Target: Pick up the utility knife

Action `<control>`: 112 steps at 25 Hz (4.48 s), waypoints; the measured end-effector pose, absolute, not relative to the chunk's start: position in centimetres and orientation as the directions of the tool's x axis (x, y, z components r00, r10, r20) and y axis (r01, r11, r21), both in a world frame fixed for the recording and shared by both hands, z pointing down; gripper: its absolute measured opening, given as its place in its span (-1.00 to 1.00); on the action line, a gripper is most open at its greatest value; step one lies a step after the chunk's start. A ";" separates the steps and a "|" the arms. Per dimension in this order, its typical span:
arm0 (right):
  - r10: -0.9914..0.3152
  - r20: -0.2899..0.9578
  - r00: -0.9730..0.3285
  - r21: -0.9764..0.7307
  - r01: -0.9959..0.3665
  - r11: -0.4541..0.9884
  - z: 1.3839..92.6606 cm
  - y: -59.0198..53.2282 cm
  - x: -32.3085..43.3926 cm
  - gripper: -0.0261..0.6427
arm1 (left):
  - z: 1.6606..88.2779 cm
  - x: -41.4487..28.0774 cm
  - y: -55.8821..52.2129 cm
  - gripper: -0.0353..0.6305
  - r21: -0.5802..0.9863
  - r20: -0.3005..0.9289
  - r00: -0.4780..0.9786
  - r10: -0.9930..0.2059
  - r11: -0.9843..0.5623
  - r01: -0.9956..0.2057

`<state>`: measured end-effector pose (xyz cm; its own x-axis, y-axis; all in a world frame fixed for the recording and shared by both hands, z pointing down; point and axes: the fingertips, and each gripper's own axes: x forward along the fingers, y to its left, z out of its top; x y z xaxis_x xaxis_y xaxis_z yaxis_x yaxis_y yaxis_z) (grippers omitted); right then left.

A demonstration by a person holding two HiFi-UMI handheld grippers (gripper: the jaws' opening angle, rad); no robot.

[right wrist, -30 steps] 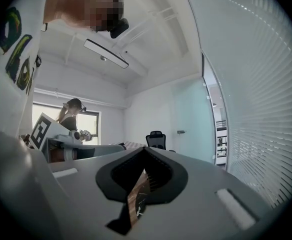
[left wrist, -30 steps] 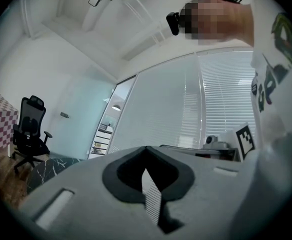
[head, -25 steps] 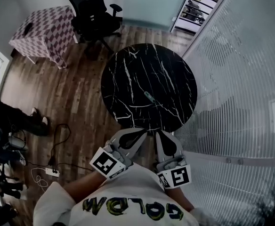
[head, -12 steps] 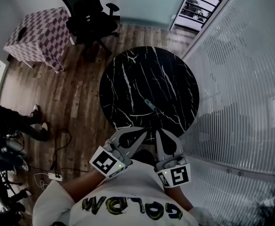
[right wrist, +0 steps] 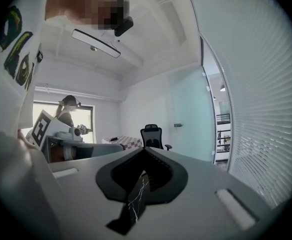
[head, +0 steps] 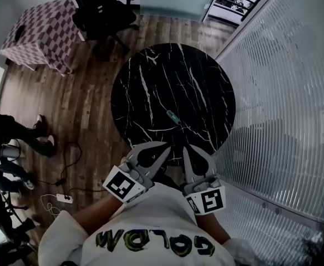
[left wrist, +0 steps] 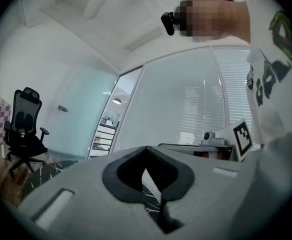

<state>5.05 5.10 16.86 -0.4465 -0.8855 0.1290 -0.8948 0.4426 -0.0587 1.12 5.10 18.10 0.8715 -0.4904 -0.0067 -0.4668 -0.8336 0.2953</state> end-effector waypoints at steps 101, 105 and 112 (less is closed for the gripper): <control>-0.781 0.451 -0.432 0.041 -0.864 0.501 27.8 -5.1 11.2 -0.53 | 24.9 5.1 -3.1 -0.88 0.279 0.038 0.854 -0.518 -0.816 -0.507; -0.822 0.357 -0.443 0.034 -0.874 0.485 23.2 -3.6 11.3 -0.53 | 21.8 4.9 -2.2 -0.88 0.291 0.034 0.848 -0.528 -0.807 -0.514; -0.857 0.223 -0.464 0.025 -0.877 0.481 17.5 -1.3 10.5 -0.53 | 16.7 4.8 -0.2 -0.88 0.234 -0.018 0.853 -0.522 -0.831 -0.504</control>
<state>10.48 -1.27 17.49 -0.4637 -0.8574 0.2234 -0.8766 0.4806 0.0253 4.84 -0.19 16.67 0.8525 -0.5224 -0.0178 -0.5044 -0.8311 0.2341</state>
